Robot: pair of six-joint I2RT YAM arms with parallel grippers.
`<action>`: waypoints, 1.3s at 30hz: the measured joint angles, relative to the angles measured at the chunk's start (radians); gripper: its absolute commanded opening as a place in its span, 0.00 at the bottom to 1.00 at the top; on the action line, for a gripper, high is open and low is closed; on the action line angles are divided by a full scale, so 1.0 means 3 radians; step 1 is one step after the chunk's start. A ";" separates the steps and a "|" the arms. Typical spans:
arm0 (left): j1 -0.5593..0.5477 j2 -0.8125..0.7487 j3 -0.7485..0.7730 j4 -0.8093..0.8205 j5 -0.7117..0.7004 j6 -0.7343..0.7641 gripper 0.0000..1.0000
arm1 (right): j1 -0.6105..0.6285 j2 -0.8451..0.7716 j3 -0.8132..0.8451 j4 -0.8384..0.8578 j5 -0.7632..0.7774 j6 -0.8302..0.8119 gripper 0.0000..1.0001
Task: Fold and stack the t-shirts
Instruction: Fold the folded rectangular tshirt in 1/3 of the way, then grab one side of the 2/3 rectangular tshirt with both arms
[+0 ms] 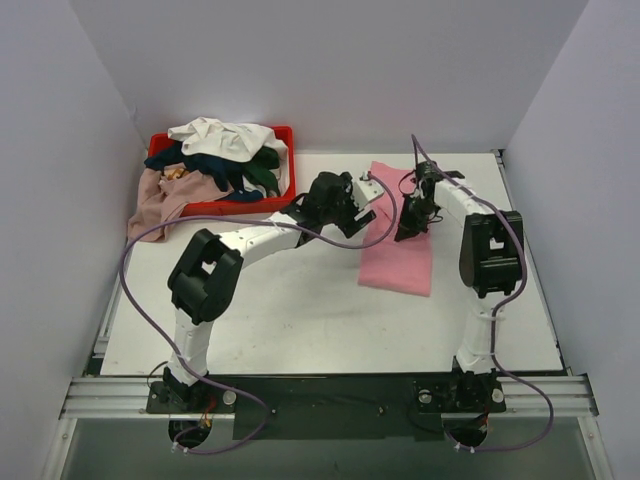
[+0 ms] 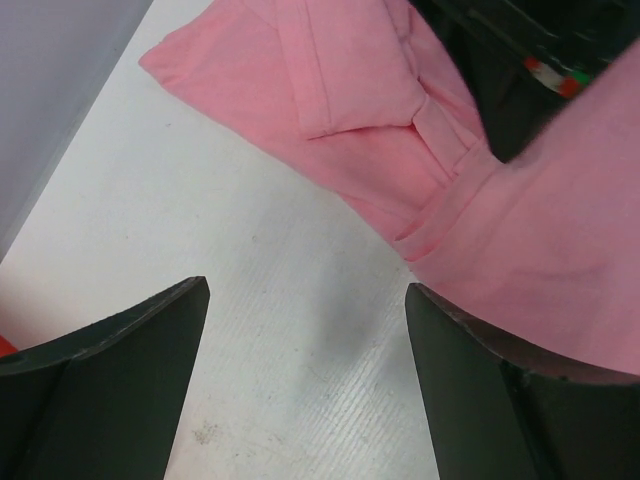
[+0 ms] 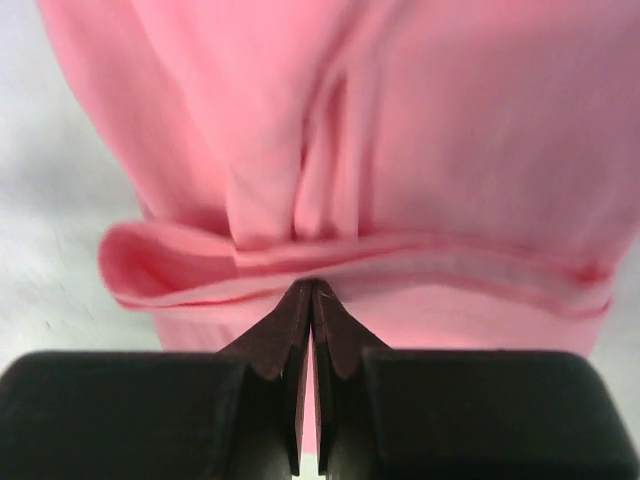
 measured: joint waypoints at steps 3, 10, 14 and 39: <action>-0.0004 -0.0001 -0.0038 0.0031 0.0055 -0.0005 0.89 | -0.0024 0.0273 0.0441 -0.0013 0.0093 -0.0001 0.00; -0.0086 -0.0003 -0.0137 -0.0009 0.0431 0.0015 0.51 | -0.0177 0.0454 0.0936 -0.0127 0.0153 -0.0004 0.00; -0.0178 -0.0008 -0.0205 -0.0086 0.0748 0.0197 0.63 | -0.0308 -0.0150 0.0323 -0.0066 0.0172 0.0014 0.31; -0.0523 -0.0045 -0.0853 -0.0384 0.1247 0.1452 0.58 | -0.0646 -0.1362 -0.2079 0.0273 -0.0028 0.0575 0.50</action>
